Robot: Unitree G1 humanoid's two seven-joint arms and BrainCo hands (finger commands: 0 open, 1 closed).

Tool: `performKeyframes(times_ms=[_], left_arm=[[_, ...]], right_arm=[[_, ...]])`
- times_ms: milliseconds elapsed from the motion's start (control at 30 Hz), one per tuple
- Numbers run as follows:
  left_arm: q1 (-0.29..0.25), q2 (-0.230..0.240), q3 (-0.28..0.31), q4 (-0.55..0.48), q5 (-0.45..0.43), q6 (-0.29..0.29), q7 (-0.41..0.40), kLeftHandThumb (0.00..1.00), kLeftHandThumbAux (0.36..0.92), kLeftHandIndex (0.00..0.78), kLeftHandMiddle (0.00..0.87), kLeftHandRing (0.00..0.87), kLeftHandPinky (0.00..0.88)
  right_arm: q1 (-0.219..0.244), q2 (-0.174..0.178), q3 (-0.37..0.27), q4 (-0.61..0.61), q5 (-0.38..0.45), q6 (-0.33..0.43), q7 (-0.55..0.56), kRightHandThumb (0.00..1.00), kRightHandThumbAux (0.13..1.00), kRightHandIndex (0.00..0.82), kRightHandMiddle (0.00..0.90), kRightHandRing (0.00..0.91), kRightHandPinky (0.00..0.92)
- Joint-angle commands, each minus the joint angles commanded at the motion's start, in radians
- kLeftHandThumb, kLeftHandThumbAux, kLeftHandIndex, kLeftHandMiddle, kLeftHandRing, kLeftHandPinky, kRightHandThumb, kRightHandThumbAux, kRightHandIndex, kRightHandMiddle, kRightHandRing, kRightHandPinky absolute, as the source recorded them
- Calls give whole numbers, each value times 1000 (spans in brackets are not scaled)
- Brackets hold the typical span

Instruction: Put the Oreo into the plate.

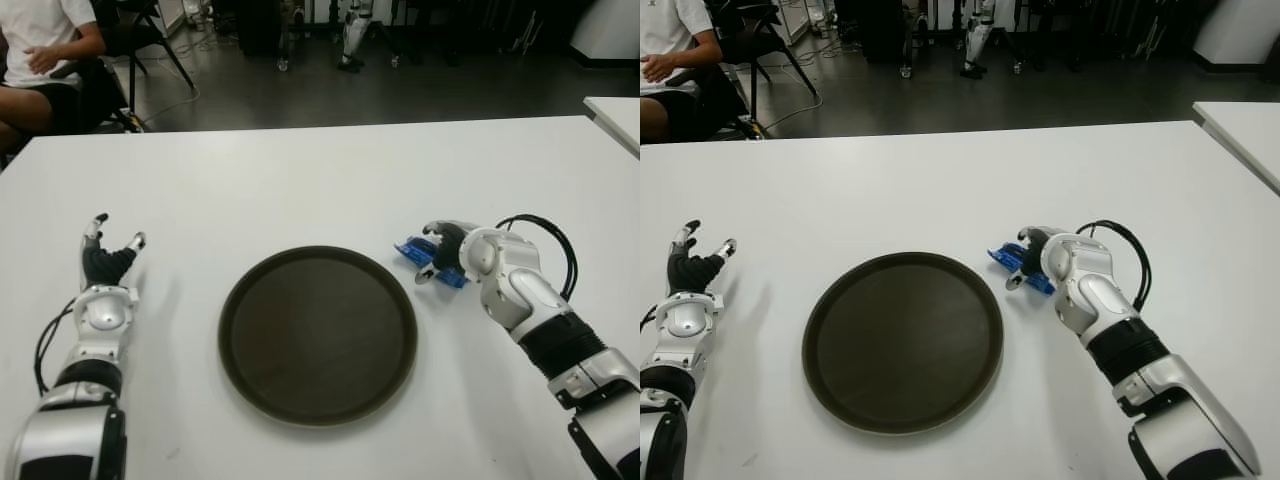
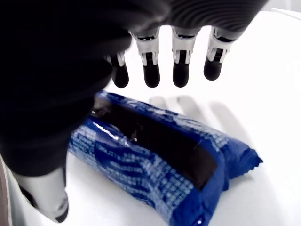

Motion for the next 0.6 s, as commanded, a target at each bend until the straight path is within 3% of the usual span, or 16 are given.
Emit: performKeyframes(times_ms=[133, 300, 600], left_arm=[[1, -1, 0, -3, 0, -1, -2, 0, 673, 19, 10, 8, 19], [9, -3, 1, -17, -2, -13, -1, 0, 679, 19, 9, 8, 17], [13, -3, 3, -30, -1, -4, 6, 0, 686, 15, 6, 6, 18]], right_arm=[[-7, 3, 3, 18, -2, 4, -3, 0, 734, 77, 108, 67, 0], [-48, 33, 2, 173, 16, -38, -56, 0, 752, 69, 101, 63, 0], [-72, 45, 17, 223, 19, -38, -58, 0, 741, 68, 102, 63, 0]])
